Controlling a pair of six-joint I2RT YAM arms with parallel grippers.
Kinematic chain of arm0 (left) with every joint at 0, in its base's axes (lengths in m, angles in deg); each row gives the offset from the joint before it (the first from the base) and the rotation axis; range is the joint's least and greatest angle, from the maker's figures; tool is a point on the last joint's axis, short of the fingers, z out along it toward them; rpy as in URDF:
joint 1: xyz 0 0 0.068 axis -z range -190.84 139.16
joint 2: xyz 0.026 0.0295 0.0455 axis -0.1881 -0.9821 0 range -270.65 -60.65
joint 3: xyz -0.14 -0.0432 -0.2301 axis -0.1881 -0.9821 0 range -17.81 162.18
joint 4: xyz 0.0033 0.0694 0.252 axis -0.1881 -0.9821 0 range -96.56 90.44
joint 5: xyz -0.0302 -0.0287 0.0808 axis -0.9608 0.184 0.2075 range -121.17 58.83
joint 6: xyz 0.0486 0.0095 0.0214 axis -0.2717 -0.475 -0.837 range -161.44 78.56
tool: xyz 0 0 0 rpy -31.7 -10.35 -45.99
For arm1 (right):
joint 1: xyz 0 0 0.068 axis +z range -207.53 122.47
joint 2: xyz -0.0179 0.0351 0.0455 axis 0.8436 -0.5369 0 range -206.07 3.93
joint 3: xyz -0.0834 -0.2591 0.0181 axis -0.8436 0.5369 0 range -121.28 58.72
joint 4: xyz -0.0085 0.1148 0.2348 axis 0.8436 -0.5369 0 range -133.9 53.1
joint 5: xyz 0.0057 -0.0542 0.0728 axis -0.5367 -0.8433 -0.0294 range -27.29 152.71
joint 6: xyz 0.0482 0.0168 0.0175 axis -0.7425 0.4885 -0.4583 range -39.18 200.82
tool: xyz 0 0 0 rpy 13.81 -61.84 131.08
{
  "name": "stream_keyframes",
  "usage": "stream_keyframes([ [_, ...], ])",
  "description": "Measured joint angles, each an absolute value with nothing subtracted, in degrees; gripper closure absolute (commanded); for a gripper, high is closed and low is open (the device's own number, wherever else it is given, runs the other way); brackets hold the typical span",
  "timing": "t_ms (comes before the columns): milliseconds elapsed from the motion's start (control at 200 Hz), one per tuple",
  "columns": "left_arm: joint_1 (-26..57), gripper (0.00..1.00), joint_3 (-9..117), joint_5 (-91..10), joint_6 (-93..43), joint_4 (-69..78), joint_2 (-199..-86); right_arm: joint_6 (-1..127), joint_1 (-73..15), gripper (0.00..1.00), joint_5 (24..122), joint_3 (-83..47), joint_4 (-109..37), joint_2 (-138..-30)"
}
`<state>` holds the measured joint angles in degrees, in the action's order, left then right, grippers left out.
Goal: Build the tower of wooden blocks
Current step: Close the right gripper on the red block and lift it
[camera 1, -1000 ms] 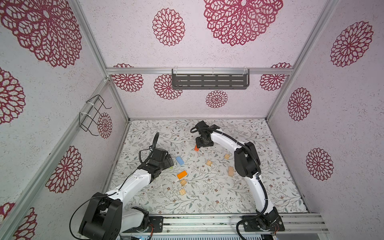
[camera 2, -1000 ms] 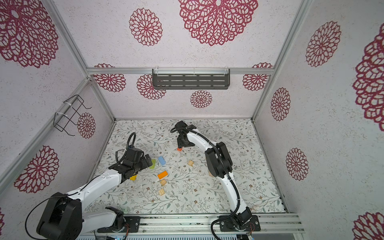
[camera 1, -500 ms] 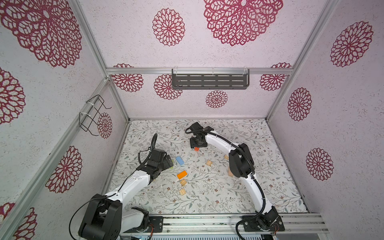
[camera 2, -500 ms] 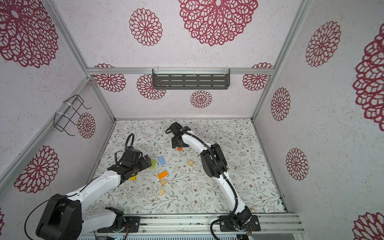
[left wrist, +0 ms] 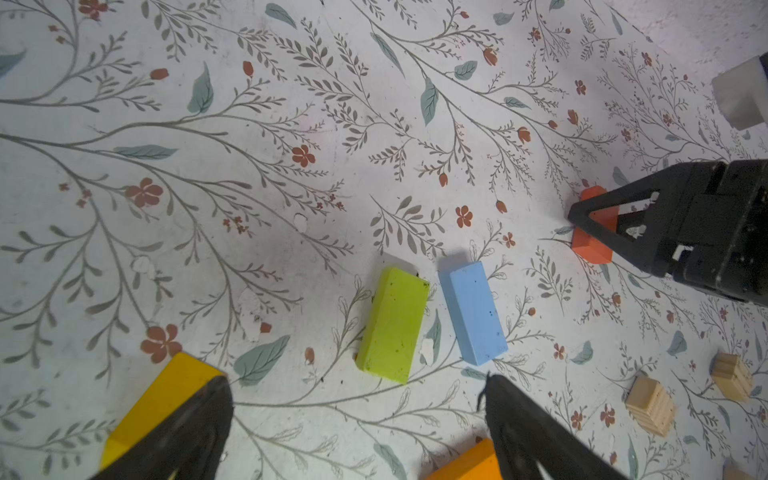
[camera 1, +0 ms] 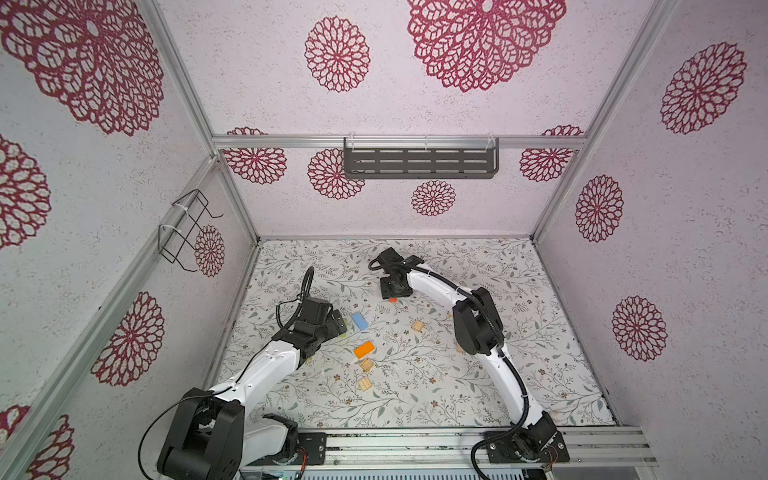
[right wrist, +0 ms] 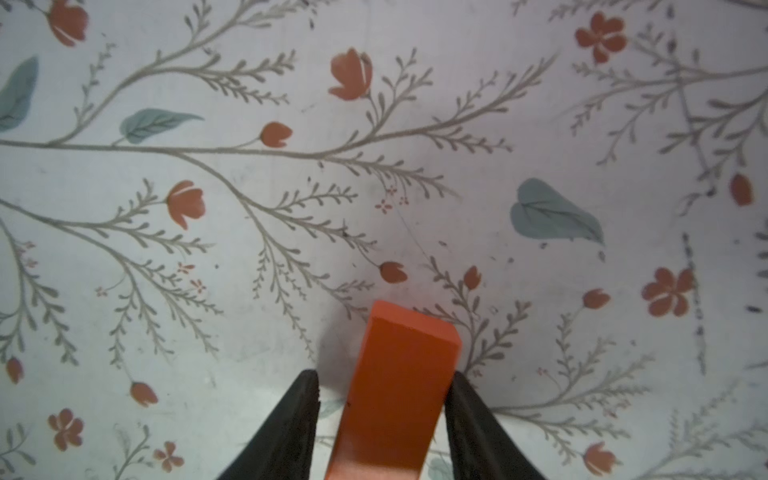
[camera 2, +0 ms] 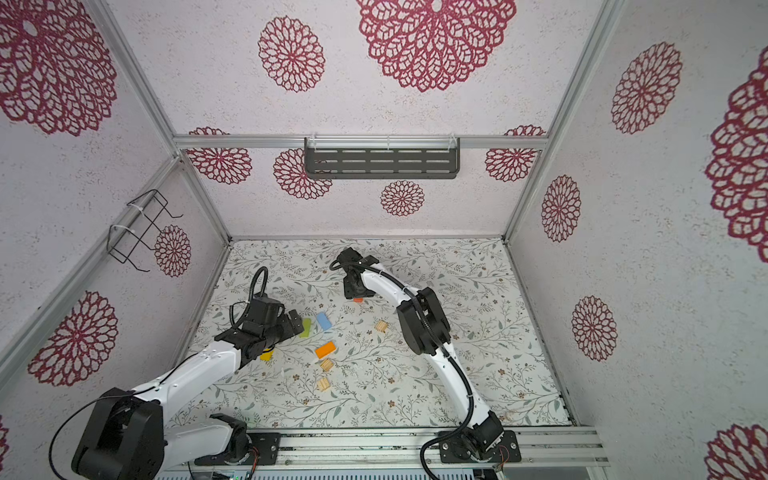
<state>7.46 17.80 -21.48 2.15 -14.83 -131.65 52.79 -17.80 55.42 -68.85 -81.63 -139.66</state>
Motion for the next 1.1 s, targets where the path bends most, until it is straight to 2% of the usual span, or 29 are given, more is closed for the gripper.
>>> stream_keyframes([
  [470,7.5,0.03,17.8,-21.1,2.1,-14.9,-130.1,52.9,-15.8,0.73,51.8,-67.8,-84.6,-138.8],
  [590,7.5,0.03,17.8,-20.7,2.1,-15.0,-129.2,54.1,-15.7,0.73,52.1,-63.6,-84.8,-136.0],
  [1096,7.4,0.03,17.8,-20.1,2.2,-15.0,-130.1,75.1,-15.7,0.76,57.3,-35.6,-82.3,-108.2],
])
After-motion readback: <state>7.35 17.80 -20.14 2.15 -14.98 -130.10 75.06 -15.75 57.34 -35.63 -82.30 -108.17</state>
